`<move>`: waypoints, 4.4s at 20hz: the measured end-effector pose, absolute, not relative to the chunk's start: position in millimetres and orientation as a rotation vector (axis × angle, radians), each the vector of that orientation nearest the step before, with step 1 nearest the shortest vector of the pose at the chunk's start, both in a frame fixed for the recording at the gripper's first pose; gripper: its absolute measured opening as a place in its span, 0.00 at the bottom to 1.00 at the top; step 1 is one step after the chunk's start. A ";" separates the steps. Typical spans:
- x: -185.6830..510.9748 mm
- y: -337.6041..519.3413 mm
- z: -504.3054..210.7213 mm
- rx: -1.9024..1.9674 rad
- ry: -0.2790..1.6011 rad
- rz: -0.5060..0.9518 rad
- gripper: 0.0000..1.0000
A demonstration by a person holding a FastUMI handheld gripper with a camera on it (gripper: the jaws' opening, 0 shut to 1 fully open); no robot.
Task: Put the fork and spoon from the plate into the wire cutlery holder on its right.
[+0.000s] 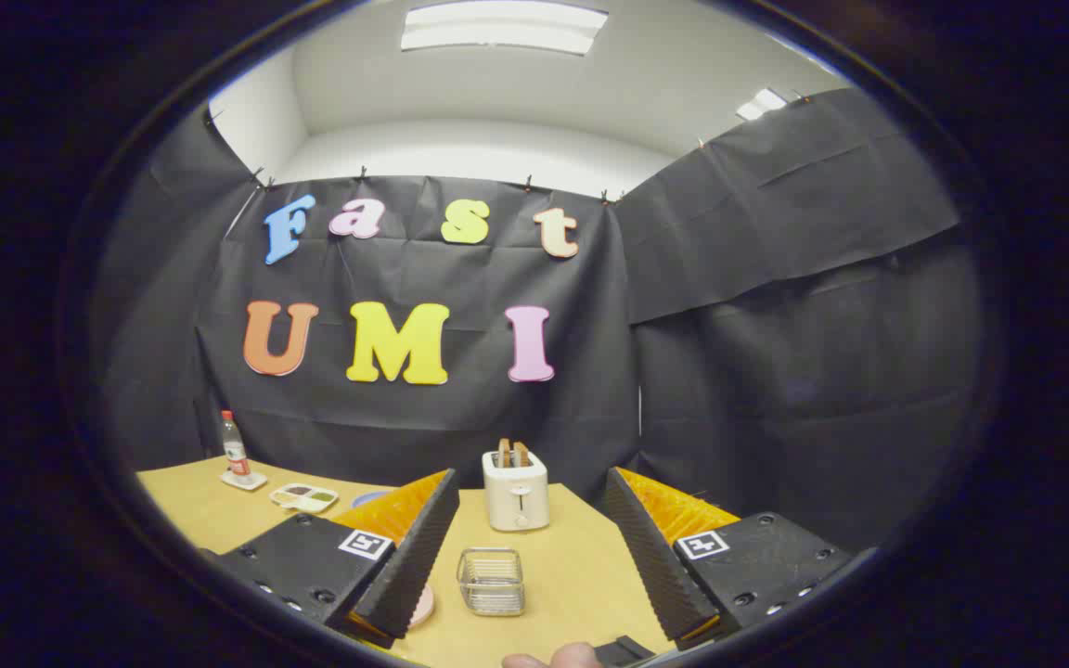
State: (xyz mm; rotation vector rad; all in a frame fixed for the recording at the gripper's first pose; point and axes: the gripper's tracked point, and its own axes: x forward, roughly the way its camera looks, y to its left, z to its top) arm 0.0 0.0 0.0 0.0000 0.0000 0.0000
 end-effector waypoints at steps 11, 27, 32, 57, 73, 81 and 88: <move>2.8 30.1 -16.1 0.013 0.068 0.070 0.95; 2.4 59.8 -37.4 0.041 0.109 0.198 0.96; 6.0 67.2 -21.4 0.027 0.117 0.281 0.96; 1.5 130.7 -171.8 -0.289 1.174 0.452 0.97; -22.8 135.5 -259.5 -0.303 1.462 0.413 0.64; -27.4 137.7 -263.3 -0.293 1.499 0.419 0.18; -22.6 126.9 -247.5 -0.327 1.458 0.416 0.06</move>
